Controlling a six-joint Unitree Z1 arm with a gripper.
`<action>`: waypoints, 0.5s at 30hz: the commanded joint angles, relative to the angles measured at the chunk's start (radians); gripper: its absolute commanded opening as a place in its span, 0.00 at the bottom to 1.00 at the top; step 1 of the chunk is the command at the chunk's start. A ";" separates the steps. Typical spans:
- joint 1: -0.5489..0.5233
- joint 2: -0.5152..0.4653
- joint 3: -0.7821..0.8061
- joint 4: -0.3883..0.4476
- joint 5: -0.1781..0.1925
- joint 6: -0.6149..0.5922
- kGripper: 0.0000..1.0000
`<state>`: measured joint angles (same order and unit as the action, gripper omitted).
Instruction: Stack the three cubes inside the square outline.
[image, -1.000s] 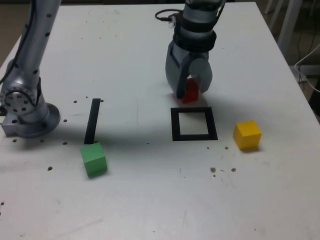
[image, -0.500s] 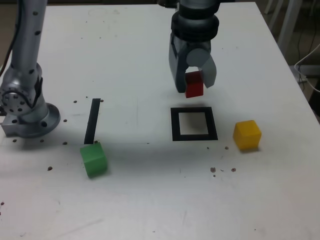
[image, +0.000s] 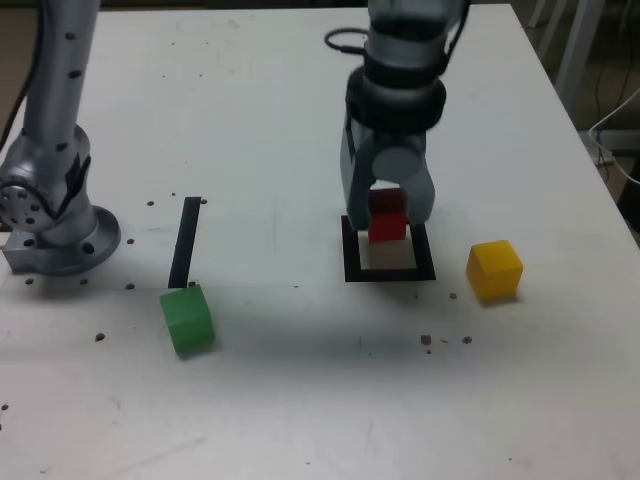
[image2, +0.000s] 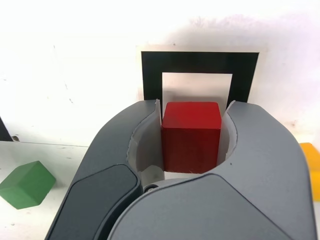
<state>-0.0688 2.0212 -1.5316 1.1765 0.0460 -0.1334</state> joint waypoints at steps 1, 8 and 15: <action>-0.004 0.009 -0.005 -0.002 0.001 -0.003 0.39; -0.014 0.014 0.021 -0.017 0.009 -0.003 0.39; -0.022 0.014 0.033 -0.036 0.008 -0.003 0.39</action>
<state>-0.0885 2.0334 -1.5021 1.1459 0.0536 -0.1352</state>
